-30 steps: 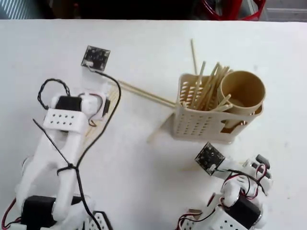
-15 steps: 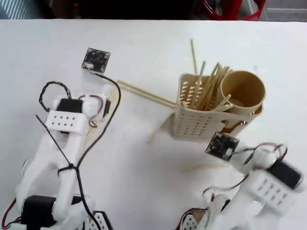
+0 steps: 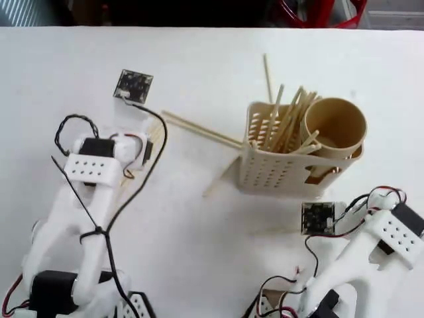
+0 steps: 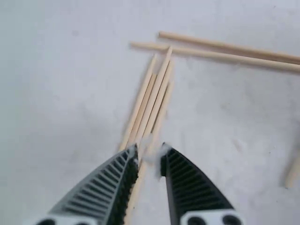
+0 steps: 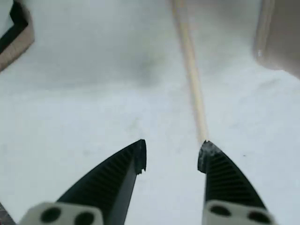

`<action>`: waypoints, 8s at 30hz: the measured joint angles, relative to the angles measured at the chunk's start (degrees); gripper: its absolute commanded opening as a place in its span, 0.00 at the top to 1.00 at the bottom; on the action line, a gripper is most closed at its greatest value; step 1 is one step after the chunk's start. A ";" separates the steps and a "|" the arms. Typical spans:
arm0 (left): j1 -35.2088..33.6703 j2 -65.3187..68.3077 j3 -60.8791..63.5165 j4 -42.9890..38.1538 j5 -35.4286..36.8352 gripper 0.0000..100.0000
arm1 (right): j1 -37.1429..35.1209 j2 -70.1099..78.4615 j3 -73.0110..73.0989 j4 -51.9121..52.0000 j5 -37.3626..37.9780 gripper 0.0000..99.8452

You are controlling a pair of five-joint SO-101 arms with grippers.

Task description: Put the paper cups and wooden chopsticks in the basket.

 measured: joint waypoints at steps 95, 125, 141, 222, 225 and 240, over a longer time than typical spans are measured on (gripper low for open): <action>0.00 0.00 0.09 0.00 0.00 0.90 | 2.37 -27.60 13.10 2.64 -26.64 0.98; 0.00 0.00 0.09 0.00 0.00 0.90 | -44.04 -49.32 -27.78 24.97 -104.88 0.98; 0.00 0.00 2.90 -5.27 0.00 0.90 | -47.82 -24.26 -32.70 -20.66 -132.75 0.98; -8.79 41.41 -30.86 14.24 -26.20 0.90 | -3.43 -67.60 42.64 0.53 -91.08 0.96; -8.79 43.78 -31.65 12.57 -26.20 0.90 | -3.43 -67.60 42.64 0.53 -91.08 0.96; -8.79 47.91 -46.15 21.45 -21.01 0.98 | -3.43 -67.60 43.25 0.53 -91.08 0.96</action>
